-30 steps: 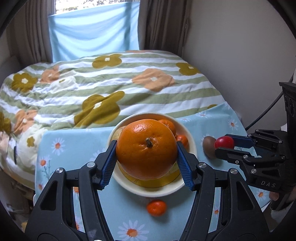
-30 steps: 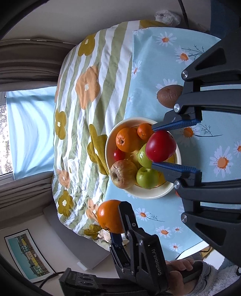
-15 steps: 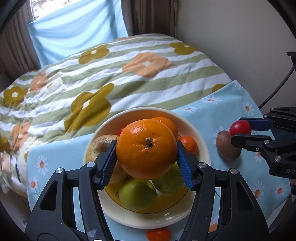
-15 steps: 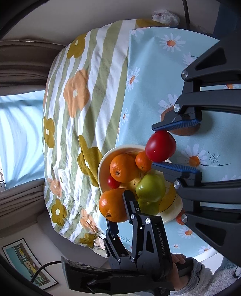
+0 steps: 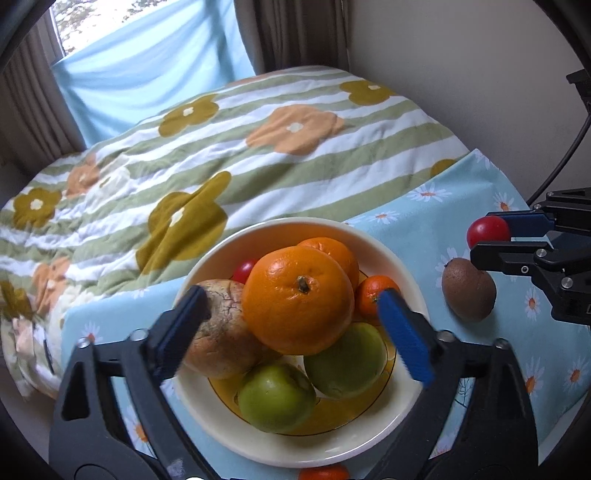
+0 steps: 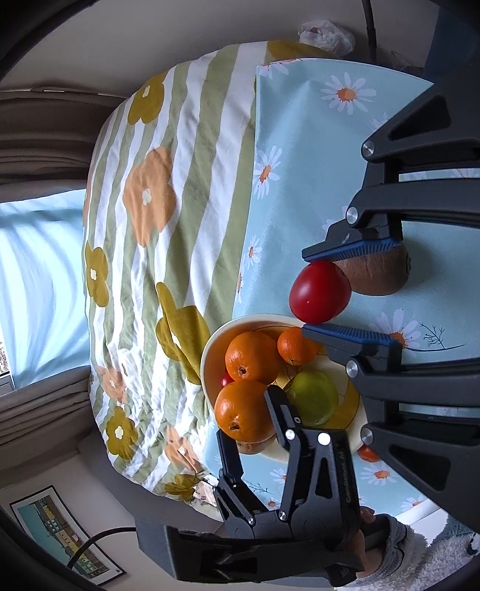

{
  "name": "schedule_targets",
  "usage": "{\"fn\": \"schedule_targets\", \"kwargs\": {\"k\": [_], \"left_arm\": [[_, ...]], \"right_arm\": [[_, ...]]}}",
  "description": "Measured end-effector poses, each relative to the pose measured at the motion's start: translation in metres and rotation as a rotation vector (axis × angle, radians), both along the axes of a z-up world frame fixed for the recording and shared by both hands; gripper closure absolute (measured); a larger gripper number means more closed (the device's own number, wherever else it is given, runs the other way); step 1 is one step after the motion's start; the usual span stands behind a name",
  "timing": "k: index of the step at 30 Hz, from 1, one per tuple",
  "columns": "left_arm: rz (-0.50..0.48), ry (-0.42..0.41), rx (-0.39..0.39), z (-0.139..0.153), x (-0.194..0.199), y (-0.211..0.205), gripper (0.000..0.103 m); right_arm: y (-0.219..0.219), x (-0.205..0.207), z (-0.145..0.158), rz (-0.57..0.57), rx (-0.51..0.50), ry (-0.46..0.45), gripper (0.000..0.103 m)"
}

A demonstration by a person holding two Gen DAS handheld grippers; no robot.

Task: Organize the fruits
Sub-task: 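Carry the orange into the bowl and open the left tool while the right tool carries the tomato, then lower the red tomato into the bowl and open the right tool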

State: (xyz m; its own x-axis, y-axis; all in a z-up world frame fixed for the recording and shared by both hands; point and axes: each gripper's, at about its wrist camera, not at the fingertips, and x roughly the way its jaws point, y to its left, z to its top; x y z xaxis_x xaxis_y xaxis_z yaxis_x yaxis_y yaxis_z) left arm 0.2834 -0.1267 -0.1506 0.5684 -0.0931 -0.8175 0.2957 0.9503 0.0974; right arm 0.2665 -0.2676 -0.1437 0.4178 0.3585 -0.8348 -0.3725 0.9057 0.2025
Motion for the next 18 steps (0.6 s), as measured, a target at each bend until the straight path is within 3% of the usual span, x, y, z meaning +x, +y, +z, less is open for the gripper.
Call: {"fn": "schedule_targets", "kwargs": {"k": [6,18], "left_arm": [[0.028,-0.045,-0.021,0.018,-0.017,0.017,0.0],[0.123,-0.017,-0.076,0.026,-0.059,0.07,0.0]], "right_arm": [[0.002,-0.004,0.005,-0.006,-0.002,-0.012,0.072],[0.03,-0.016,0.011,0.041,-0.015,-0.031,0.072]]}}
